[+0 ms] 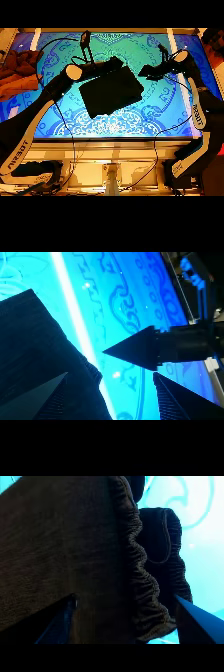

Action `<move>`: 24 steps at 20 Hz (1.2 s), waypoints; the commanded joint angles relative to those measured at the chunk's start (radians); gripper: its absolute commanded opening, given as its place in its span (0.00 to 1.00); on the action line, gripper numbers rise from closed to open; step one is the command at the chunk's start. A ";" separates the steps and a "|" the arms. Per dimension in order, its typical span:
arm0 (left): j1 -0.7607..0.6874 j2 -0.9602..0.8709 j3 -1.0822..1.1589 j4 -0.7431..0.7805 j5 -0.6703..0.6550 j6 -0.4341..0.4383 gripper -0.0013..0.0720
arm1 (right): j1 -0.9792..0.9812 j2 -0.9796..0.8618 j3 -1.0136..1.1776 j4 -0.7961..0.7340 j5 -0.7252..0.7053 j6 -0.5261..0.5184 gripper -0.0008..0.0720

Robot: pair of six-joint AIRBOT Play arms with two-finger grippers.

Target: Fold the clothes and pants, and hang the long-sleeved shirts on hangers.

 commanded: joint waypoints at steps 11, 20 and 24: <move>0.003 -0.002 0.000 0.035 -0.021 0.000 0.86 | 0.134 -0.158 0.153 -0.323 -0.081 0.058 0.97; 0.003 -0.002 0.000 0.034 -0.028 0.000 0.86 | 0.041 -0.302 0.245 0.096 0.171 0.077 0.92; 0.003 -0.002 0.000 0.035 -0.028 0.000 0.86 | 0.022 -0.373 0.245 0.370 0.297 0.036 0.87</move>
